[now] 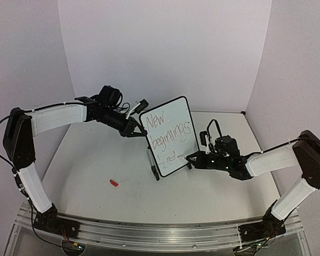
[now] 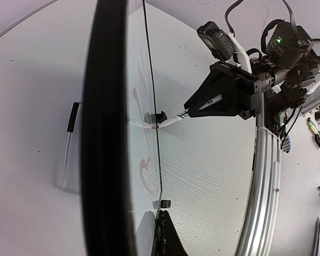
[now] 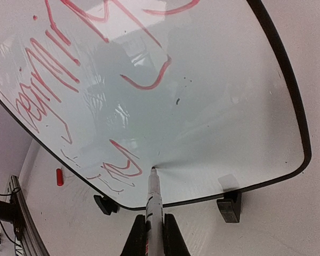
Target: Write a sentence on the whiteboard
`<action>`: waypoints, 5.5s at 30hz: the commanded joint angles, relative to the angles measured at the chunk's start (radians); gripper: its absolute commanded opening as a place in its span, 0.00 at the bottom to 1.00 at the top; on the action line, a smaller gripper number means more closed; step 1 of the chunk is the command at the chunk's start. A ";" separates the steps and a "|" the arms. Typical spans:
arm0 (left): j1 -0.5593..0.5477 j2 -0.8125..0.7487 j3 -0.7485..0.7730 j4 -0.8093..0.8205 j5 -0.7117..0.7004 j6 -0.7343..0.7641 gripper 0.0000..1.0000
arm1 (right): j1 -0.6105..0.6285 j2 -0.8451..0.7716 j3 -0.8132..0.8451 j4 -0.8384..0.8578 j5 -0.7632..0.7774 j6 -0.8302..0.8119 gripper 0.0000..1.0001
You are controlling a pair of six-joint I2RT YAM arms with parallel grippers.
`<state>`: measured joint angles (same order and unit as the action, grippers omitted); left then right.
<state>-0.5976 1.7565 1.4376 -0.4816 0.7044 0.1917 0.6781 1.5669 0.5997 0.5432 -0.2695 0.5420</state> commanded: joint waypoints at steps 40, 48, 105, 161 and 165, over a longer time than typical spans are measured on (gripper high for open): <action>-0.012 0.005 -0.008 -0.035 -0.016 0.031 0.00 | -0.061 -0.024 0.047 0.026 -0.044 -0.017 0.00; -0.011 0.003 -0.008 -0.035 -0.016 0.030 0.00 | -0.061 0.007 0.050 0.026 -0.083 -0.020 0.00; -0.011 0.005 -0.008 -0.035 -0.016 0.030 0.00 | -0.063 -0.056 0.008 -0.030 0.044 -0.024 0.00; -0.011 0.005 -0.008 -0.035 -0.017 0.031 0.00 | -0.062 -0.144 -0.002 -0.032 0.102 -0.038 0.00; -0.011 0.006 -0.008 -0.035 -0.019 0.031 0.00 | -0.062 -0.114 0.025 -0.032 0.105 -0.049 0.00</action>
<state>-0.5995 1.7565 1.4376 -0.4892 0.7040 0.1898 0.6178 1.4363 0.5827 0.4987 -0.1877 0.5159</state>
